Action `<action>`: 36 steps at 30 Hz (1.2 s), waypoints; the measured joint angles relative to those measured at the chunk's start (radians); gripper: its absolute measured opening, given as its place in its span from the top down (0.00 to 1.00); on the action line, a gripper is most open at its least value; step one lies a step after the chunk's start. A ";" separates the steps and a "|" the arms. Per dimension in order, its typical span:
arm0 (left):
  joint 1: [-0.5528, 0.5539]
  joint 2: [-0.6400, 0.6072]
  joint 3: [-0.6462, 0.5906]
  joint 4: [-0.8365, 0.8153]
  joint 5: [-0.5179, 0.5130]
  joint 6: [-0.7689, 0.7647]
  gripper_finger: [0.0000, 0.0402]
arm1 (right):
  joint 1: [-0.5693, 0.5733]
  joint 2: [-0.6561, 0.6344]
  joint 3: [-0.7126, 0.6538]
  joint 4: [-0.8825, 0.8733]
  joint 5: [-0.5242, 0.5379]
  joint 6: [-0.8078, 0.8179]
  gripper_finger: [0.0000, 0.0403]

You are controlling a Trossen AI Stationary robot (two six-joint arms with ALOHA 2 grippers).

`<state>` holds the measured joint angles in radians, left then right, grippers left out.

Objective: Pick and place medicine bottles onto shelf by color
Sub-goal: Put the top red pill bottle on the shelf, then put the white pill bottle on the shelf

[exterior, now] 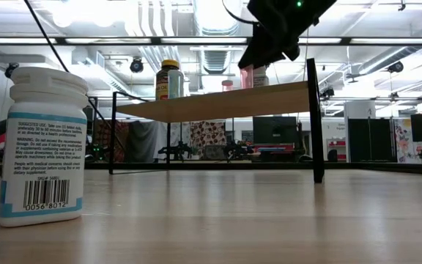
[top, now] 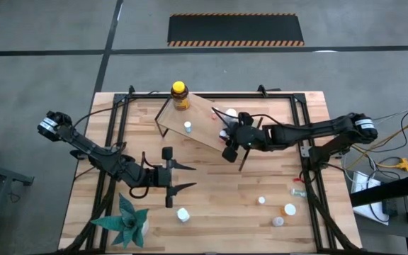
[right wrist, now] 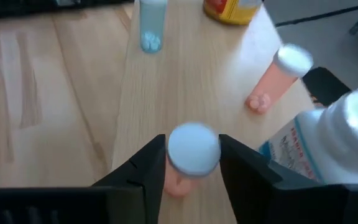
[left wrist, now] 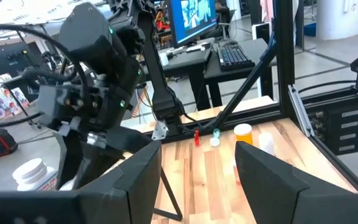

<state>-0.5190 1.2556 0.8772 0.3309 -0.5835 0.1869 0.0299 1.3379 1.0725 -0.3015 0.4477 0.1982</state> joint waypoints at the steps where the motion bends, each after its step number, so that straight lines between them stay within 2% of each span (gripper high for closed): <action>1: 0.000 0.000 0.000 0.000 0.000 0.000 0.53 | 0.000 0.002 -0.001 -0.009 -0.001 0.000 0.65; 10: 0.000 0.000 0.000 0.000 0.000 -0.028 0.53 | 0.000 -0.038 0.017 -0.017 -0.003 -0.026 0.51; 15: -0.005 0.042 0.003 0.001 0.005 -0.195 0.53 | 0.052 -0.117 0.029 -0.014 0.000 -0.056 0.49; 22: -0.052 0.166 0.060 -0.025 -0.003 -0.502 0.53 | 0.221 -0.218 -0.048 -0.001 0.039 -0.097 0.52; 26: -0.073 0.247 0.175 -0.219 -0.023 -0.703 0.53 | 0.326 -0.253 -0.086 0.000 0.119 -0.134 0.53; 31: -0.090 0.360 0.414 -0.657 0.003 -1.050 0.53 | 0.431 -0.281 -0.116 0.001 0.194 -0.149 0.53; 34: -0.101 0.430 0.567 -0.921 0.102 -1.259 0.53 | 0.469 -0.283 -0.129 0.004 0.222 -0.156 0.53; 36: -0.102 0.469 0.650 -1.038 0.241 -1.373 0.53 | 0.487 -0.283 -0.134 0.000 0.236 -0.158 0.53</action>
<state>-0.6212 1.7249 1.5276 -0.7073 -0.3420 -1.1860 0.5173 1.0546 0.9388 -0.3010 0.6835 0.0405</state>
